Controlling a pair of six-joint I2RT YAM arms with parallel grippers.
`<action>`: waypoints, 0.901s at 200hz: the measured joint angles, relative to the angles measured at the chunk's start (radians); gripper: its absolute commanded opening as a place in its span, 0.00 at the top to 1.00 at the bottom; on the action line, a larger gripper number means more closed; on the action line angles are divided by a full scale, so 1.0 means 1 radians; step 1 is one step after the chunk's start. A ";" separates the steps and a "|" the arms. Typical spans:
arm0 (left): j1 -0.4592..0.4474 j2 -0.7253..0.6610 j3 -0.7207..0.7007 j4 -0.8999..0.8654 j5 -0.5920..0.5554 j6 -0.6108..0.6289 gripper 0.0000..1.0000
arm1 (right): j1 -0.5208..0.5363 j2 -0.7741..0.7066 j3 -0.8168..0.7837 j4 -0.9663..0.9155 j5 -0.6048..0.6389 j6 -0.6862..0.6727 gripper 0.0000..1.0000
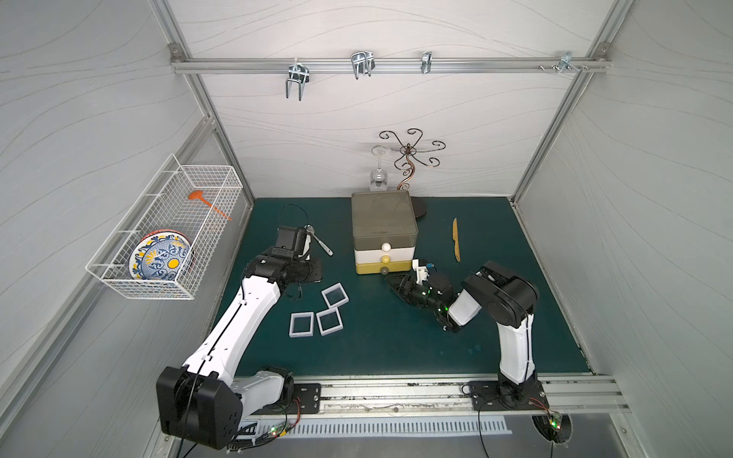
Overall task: Place the brooch boxes into the drawer by color
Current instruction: Open the drawer in the storage box.
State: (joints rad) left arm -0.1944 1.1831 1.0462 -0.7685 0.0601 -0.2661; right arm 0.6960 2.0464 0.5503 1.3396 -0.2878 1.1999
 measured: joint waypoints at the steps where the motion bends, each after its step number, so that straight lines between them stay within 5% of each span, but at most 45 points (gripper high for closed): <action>1: 0.000 0.000 0.000 0.000 0.000 0.000 0.60 | 0.001 0.002 0.001 0.002 0.004 0.002 0.39; 180: 0.004 0.000 -0.002 0.000 0.009 0.000 0.60 | 0.014 0.126 0.126 0.077 0.177 0.098 0.50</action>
State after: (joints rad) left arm -0.1905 1.1831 1.0447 -0.7685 0.0689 -0.2665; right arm 0.7097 2.1719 0.6765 1.4166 -0.1104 1.2984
